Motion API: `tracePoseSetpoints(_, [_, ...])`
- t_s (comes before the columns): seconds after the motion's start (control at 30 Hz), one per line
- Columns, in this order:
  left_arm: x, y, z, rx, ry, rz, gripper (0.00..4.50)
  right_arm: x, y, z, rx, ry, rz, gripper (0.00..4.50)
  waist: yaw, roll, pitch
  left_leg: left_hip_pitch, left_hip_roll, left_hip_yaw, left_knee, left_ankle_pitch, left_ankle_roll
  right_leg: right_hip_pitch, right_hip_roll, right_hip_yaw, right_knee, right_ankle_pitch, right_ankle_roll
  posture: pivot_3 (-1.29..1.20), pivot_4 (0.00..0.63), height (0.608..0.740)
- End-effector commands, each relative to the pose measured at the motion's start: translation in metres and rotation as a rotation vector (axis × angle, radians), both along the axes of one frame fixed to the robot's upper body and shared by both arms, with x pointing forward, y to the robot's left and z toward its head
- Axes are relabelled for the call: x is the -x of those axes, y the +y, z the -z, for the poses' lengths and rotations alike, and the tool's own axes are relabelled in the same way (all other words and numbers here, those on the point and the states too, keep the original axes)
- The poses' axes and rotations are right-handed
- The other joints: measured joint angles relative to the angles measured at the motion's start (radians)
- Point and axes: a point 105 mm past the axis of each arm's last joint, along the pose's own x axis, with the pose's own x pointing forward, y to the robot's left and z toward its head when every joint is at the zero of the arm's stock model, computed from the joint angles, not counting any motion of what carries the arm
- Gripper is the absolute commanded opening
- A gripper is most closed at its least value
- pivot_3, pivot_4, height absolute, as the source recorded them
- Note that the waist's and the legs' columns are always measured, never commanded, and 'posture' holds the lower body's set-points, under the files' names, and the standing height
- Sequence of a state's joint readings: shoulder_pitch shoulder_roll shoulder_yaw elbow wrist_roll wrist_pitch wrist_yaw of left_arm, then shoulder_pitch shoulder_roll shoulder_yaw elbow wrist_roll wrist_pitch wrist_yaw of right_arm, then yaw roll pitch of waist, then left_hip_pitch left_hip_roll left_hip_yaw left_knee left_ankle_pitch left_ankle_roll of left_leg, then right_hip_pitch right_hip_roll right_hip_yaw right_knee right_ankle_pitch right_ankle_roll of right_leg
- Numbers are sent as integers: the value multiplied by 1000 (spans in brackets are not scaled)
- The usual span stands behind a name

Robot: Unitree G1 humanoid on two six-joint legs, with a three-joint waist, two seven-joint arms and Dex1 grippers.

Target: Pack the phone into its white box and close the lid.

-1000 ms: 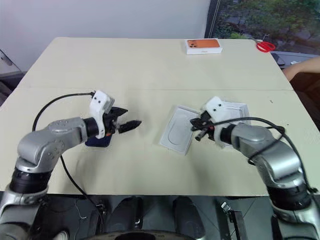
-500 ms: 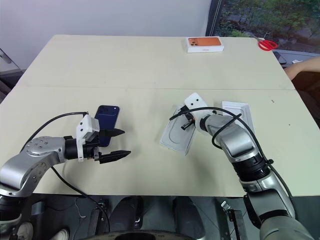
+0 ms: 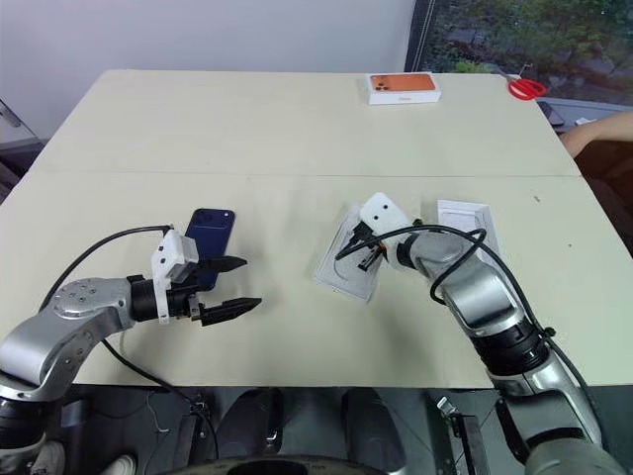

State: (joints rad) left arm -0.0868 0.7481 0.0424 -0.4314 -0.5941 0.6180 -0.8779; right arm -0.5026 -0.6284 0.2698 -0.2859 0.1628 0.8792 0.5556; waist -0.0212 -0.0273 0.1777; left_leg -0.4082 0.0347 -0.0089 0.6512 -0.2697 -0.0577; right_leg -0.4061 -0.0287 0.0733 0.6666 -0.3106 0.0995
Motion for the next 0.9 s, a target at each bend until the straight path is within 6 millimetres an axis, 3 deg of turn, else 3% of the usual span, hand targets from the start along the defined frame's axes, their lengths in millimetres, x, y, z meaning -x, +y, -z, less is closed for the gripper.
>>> tracePoseSetpoints(0.03, [-7, 14, -13, 33, -29, -75, 4500, 6, 14, -12, -6, -35, -62, 32, -3, 0, 0, 0, 0, 0, 0, 0, 0, 0, 0, 0, 0, 0, 0, 0, 150, 740])
tracePoseSetpoints(0.2, [-20, 47, -16, 50, -8, -276, 4500, 11, 27, -19, -20, -57, -117, 32, -2, 0, 0, 1, 0, 0, 1, 0, 1, 0, 1, 0, 3, 0, 0, 0, 150, 740])
tracePoseSetpoints(0.3, [-38, 94, -17, 125, 56, -582, 4500, 16, 38, -32, -61, -90, -188, 32, 0, 0, 0, 1, 0, -1, 1, 0, 1, 0, 1, 0, 2, 0, 0, 0, 150, 740])
tracePoseSetpoints(0.4, [-42, 112, -18, 170, 124, -736, 4500, 19, 48, -35, -83, -95, -238, 32, 0, 0, 0, 1, 0, -5, 1, 0, 1, 0, 1, -1, 3, 0, 0, 0, 150, 740])
tracePoseSetpoints(0.5, [-43, 118, -5, 97, 276, -814, 4500, 21, 55, -34, -86, -100, -284, 32, 5, 0, 0, 0, 0, -8, 2, 0, 1, 1, 0, -3, 3, 0, 0, 0, 150, 740])
tracePoseSetpoints(0.6, [-49, 122, -2, 170, 372, -864, 4500, 24, 63, -34, -99, -101, -327, 32, 4, 0, 0, 0, -1, -11, 3, 1, 0, 2, 0, -6, 3, 0, 0, 0, 150, 740])
tracePoseSetpoints(0.8, [-47, 103, 7, 137, 541, -787, 4500, 29, 83, -27, -102, -73, -396, 32, -2, 0, 0, 0, -1, -12, 4, 1, -1, 2, 0, -6, 7, 0, 0, 0, 150, 740])
tracePoseSetpoints(0.9, [-46, 94, 17, 130, 617, -756, 4500, 27, 99, -13, -78, -30, -408, 32, -1, 0, 0, 1, -1, -13, 4, 2, -2, 1, 0, -6, 8, 0, 0, 0, 150, 740])
